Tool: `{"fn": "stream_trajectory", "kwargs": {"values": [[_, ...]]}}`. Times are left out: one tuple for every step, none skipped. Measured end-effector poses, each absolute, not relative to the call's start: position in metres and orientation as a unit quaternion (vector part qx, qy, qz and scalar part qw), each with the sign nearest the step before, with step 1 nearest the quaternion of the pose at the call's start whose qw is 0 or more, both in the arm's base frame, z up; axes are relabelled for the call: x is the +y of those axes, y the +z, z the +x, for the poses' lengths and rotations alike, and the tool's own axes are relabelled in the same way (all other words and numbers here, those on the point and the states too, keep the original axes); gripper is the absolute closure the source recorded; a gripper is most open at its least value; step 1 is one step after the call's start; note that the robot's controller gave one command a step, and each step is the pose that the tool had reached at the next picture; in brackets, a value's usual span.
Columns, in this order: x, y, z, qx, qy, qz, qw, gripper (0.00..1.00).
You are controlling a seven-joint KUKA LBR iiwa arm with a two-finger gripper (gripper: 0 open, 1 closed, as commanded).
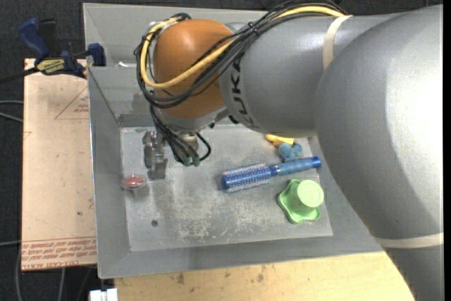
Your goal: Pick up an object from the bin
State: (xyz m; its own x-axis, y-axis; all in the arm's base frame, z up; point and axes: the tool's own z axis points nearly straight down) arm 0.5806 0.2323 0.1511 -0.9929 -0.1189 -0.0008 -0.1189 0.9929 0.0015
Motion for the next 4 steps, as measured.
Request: {"fn": "stream_trajectory", "kwargs": {"values": [[0.232,0.151,0.581,0.998,0.001,-0.059,0.000,0.00],[0.238,0.112,0.520,0.999,0.000,-0.034,-0.004,0.00],[0.211,0.111,0.542,0.988,0.000,-0.154,0.001,0.00],[0.241,0.101,0.552,0.986,0.001,-0.166,0.002,0.00]]}}
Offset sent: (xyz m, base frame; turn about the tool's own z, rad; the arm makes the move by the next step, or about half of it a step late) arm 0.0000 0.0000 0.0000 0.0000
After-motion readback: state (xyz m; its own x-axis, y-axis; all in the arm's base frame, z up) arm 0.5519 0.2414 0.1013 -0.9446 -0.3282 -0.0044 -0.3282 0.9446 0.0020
